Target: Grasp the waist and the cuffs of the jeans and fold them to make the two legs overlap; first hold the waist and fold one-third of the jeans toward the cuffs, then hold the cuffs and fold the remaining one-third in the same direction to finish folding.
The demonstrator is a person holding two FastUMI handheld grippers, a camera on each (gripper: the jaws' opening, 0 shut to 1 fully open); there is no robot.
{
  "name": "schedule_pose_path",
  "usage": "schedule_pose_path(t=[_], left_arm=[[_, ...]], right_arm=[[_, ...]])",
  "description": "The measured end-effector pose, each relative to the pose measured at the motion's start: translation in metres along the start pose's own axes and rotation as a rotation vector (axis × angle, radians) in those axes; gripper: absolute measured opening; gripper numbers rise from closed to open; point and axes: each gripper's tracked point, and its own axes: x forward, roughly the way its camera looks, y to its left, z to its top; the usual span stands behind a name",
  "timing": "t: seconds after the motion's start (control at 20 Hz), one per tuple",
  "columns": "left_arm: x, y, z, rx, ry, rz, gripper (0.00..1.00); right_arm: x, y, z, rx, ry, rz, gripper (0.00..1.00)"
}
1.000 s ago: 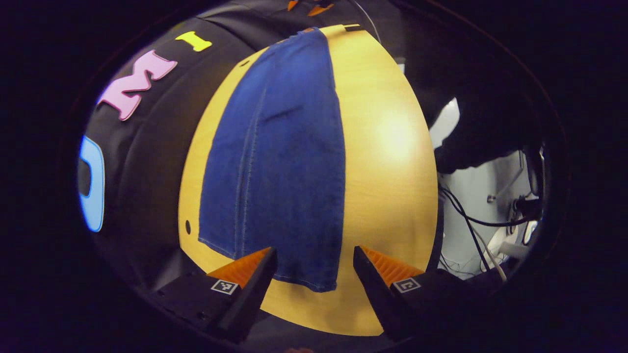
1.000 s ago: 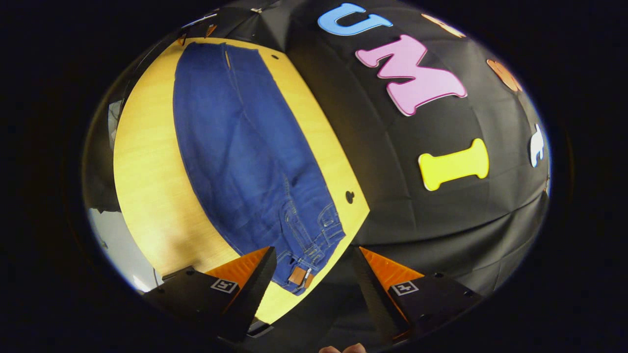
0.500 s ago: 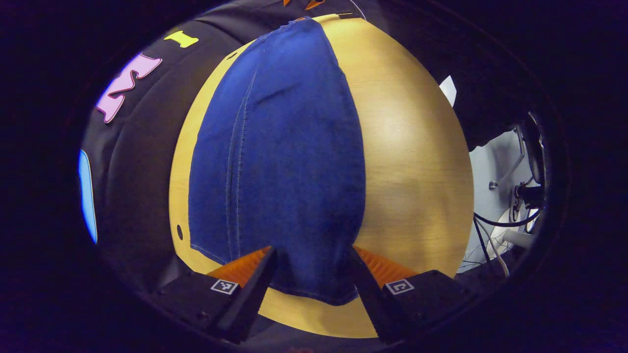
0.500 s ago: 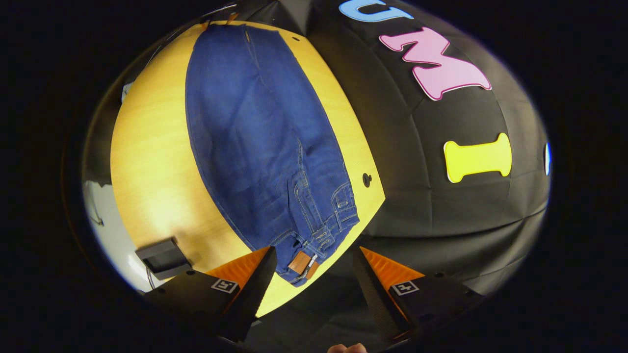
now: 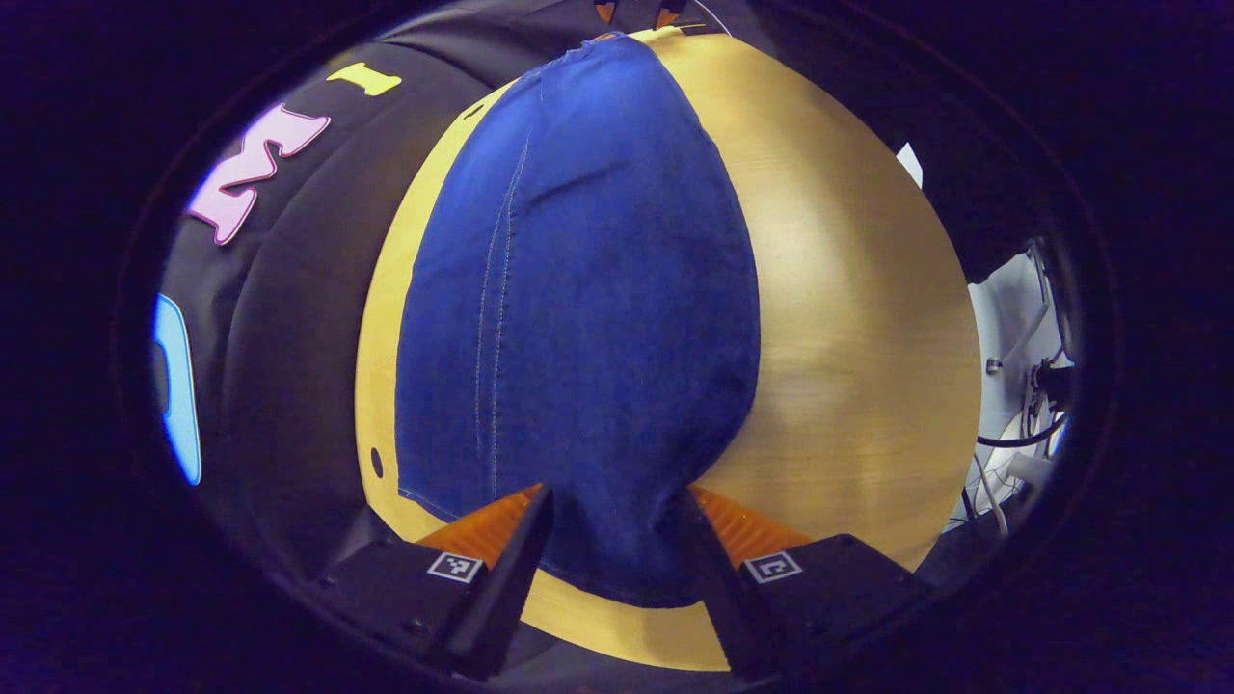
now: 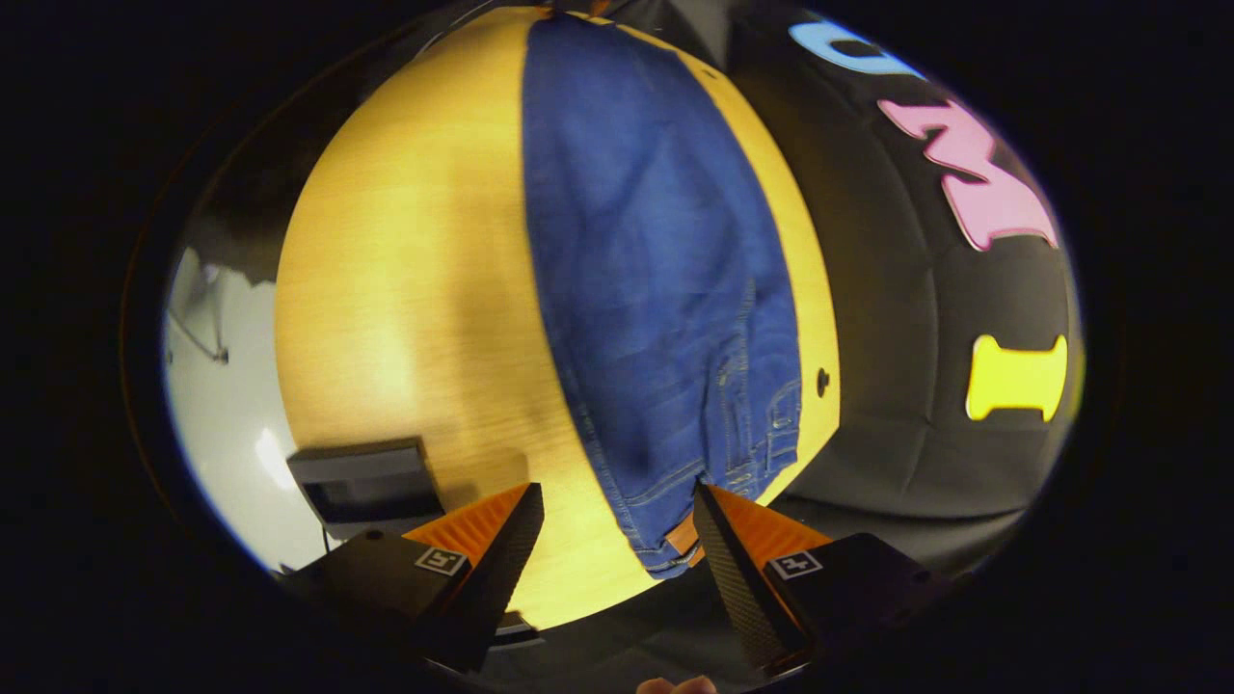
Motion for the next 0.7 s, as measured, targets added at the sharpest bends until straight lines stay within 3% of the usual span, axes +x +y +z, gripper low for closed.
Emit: schedule_pose_path(t=[0.1, 0.3, 0.55, 0.65, 0.7], left_arm=[[0.000, -0.001, 0.001, 0.012, -0.003, -0.012, 0.83], [0.002, 0.001, 0.003, -0.033, -0.022, -0.009, 0.83], [0.005, 0.005, 0.005, -0.065, -0.051, 0.027, 0.83], [0.009, 0.010, 0.007, -0.059, -0.051, 0.041, 0.77], [0.009, 0.009, 0.004, -0.058, -0.040, 0.044, 0.73]], right_arm=[[0.013, 0.005, -0.006, -0.088, 0.022, 0.024, 0.97], [0.031, -0.023, -0.009, -0.085, 0.037, -0.037, 0.92], [0.050, -0.044, 0.011, -0.202, 0.014, -0.095, 0.90], [0.056, -0.048, 0.013, -0.202, 0.018, -0.107, 0.84], [0.060, -0.043, 0.012, -0.180, 0.028, -0.074, 0.81]])
